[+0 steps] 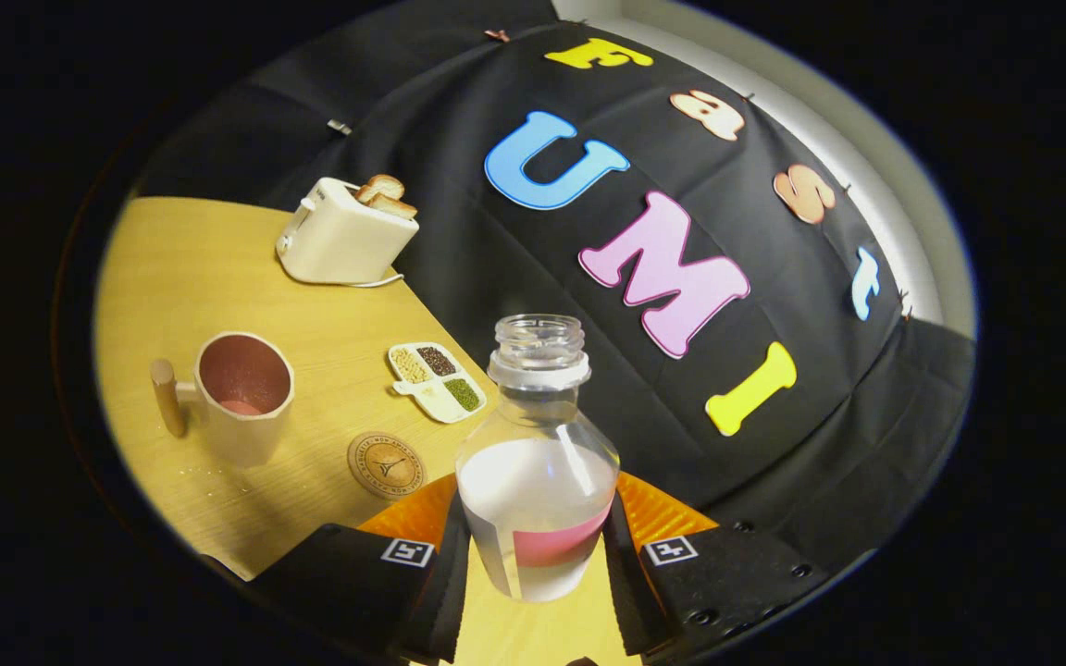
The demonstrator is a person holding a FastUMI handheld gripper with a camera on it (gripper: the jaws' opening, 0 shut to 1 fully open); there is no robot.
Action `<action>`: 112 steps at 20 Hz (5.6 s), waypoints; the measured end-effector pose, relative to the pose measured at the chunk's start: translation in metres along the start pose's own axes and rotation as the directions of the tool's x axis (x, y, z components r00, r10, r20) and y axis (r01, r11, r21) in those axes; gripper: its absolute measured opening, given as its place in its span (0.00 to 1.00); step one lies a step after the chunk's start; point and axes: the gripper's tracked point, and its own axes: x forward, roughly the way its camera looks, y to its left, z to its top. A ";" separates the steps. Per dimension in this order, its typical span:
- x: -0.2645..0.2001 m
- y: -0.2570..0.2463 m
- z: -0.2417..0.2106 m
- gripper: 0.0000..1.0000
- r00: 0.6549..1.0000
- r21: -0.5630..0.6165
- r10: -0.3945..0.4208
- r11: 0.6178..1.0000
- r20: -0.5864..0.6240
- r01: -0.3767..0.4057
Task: Take the bottle from table, then pour the juice into the cup, finally place the bottle on the coaster
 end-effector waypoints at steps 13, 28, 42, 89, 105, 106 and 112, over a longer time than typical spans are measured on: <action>-0.001 0.013 0.033 0.67 0.998 -0.390 -0.067 0.919 -0.014 0.056; 0.011 0.051 0.037 0.67 1.000 -0.640 0.019 0.768 0.023 0.000; 0.021 0.066 0.034 0.67 0.994 -0.816 0.099 0.577 0.040 -0.025; 0.015 0.094 0.099 0.67 0.914 -0.983 0.368 -0.011 0.168 0.185; 0.015 0.091 0.118 0.66 0.898 -0.958 0.395 -0.120 0.196 0.261; 0.015 0.091 0.119 0.66 0.897 -0.956 0.396 -0.125 0.198 0.266; 0.014 0.092 0.120 0.66 0.893 -0.954 0.402 -0.128 0.201 0.272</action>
